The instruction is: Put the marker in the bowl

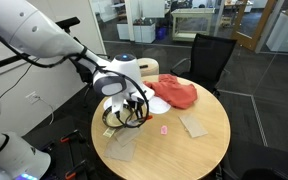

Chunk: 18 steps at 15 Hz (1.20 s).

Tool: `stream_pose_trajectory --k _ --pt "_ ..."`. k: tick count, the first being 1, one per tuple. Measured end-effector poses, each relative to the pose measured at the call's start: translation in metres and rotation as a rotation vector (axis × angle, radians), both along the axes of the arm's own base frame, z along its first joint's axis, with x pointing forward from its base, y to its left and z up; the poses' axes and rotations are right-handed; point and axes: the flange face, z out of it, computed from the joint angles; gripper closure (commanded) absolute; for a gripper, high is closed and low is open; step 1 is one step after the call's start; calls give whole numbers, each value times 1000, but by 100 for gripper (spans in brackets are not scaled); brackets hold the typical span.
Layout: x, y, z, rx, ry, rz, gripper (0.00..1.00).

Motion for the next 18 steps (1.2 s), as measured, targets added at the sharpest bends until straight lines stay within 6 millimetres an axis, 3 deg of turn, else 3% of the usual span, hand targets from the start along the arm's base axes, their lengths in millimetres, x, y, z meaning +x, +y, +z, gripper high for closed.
stream_pose_trajectory --k 6,10,14,18 --pt "-19 96 9 31 73 184 94" --pt "-24 143 1 37 112 286 94" --pt "-29 170 -17 33 152 351 94" --pt "-30 177 -46 23 202 400 94"
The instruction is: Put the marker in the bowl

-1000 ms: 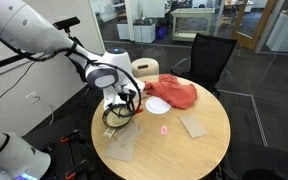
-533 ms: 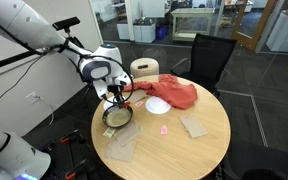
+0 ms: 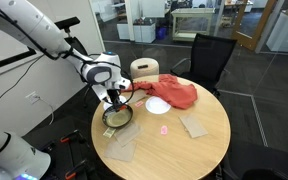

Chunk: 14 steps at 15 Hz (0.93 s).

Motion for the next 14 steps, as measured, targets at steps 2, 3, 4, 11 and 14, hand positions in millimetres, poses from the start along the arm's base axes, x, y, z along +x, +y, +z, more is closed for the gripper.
stream_pose_trajectory --k 2,3,4,11,14 --pt "3 1 -15 -2 8 20 94" --pt "6 2 -22 0 7 31 94" --pt "8 3 -28 3 1 40 94" --pt "23 8 -51 20 -59 79 30" --pt "25 8 -51 21 -69 79 8"
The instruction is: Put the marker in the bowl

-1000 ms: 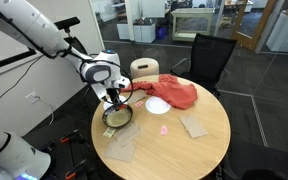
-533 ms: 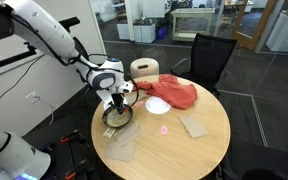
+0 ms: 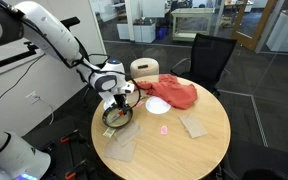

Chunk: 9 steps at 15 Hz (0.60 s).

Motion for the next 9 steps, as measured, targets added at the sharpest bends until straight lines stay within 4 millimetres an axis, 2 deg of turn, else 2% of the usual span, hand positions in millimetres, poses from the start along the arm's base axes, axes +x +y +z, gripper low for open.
stream_pose_trajectory --k 1,9 --pt "1 0 1 0 -3 0 1" --pt "3 0 2 2 -15 0 0"
